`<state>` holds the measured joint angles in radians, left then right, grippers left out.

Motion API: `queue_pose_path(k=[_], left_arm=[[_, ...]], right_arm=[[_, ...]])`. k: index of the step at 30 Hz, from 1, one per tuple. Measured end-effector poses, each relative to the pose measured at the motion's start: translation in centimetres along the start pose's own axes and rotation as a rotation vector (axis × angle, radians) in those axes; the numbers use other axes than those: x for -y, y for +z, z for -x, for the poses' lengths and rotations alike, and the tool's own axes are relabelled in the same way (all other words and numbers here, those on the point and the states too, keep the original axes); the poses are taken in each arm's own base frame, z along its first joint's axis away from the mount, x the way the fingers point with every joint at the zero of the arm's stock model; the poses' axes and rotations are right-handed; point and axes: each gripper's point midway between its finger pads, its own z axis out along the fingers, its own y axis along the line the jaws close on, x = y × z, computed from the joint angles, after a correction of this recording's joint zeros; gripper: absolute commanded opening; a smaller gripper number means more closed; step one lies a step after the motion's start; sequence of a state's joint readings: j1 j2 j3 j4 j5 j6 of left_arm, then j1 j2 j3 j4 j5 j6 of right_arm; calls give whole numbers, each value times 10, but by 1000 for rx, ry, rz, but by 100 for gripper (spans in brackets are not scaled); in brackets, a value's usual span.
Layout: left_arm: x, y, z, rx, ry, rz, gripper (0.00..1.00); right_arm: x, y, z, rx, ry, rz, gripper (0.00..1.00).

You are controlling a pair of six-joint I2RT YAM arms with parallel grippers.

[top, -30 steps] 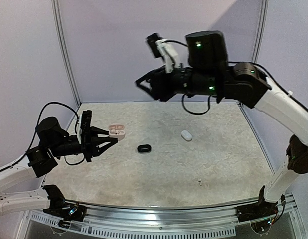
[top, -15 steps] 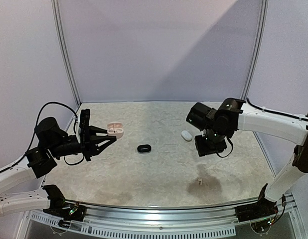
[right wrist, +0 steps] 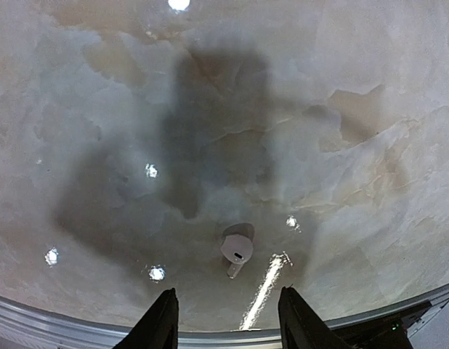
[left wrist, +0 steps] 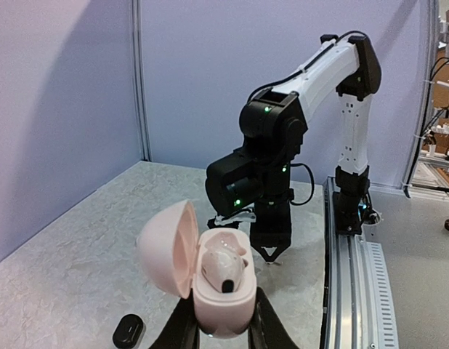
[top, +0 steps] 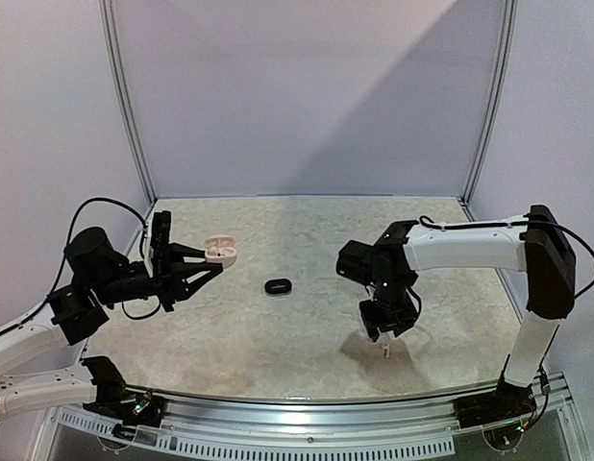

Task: Insert the wireless bluetooth earbuds into the charging case
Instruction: Move the right earbud to the center of the board.

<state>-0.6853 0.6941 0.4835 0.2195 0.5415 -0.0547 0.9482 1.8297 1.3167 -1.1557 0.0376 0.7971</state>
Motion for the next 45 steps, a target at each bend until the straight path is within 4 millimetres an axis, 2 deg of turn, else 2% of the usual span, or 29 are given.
queue_pose_path(k=[5,11,17,45], left_arm=[[0,0,-1,-2,1,1,0],[0,0,-3,-5,-1,1,0],[0,0,-3,-5,2,1,0],[0,0,-3,-7,21,1,0]], right_arm=[[-1,15,-4,-46,-21,-29,45],[2,25,-8,-65,-34,-40,41],[5,43,-12,-96,-48,-66,36],[3,44,-7,-86,-57,-26,33]])
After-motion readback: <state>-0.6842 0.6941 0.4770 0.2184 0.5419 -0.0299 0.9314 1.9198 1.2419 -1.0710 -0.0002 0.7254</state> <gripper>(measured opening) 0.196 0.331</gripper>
